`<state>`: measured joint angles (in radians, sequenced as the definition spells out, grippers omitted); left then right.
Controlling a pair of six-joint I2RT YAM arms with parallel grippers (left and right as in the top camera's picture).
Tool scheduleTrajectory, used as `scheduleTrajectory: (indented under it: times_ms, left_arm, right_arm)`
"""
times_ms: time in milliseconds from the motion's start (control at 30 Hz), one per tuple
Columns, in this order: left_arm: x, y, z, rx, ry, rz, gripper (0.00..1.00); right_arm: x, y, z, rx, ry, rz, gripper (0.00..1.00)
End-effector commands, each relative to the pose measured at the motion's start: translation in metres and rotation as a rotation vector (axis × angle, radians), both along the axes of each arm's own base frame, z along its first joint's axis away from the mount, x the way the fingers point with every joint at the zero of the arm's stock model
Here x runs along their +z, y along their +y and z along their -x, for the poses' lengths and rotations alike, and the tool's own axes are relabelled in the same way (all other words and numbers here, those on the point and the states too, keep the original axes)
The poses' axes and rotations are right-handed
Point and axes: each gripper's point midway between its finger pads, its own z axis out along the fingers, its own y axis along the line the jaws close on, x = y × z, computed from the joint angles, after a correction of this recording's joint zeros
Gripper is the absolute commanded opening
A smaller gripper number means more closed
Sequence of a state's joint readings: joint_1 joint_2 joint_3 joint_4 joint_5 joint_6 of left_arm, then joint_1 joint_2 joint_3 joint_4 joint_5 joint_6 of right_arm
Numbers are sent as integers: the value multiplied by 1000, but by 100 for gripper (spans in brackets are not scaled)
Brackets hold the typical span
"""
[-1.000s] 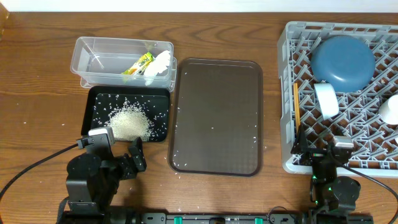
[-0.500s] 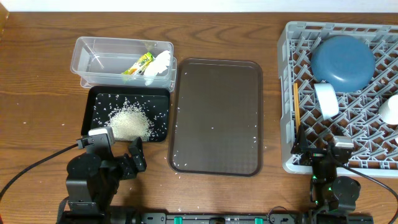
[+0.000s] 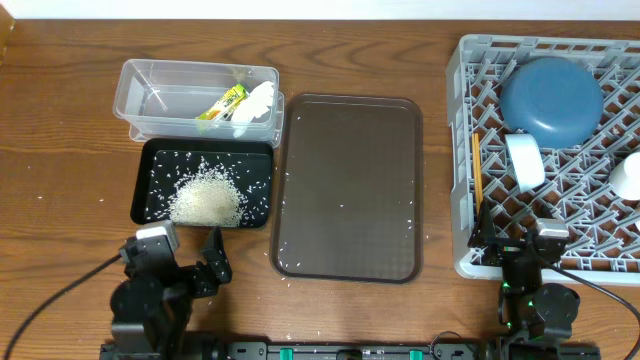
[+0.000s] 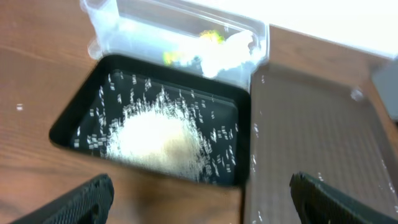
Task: Sort waste into correct bins and load items into the dishwasher rack
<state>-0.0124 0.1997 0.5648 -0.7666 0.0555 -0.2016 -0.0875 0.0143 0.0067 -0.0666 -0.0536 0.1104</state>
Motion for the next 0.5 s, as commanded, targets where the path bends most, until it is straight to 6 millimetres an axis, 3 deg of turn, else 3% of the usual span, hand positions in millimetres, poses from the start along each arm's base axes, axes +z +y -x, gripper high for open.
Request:
scheduleTrajectory:
  times_ms: [0,167,333,467]
  left_arm:
    - [-26,9,-6,37,-46,-27,94]
    - [-49,11,-30,50,-158,-27,94]
    - [-59,11,-54,37,-292,-55,94]
    - [-56,9,-58,29,-338,-46,94]
  right_arm:
    - [0,5,0,18,-3,4,99]
    - [0,5,0,18,-3,4,99]
    - [0,5,0,18,-3,4,99]
    - [0,5,0,18,-3,4,99]
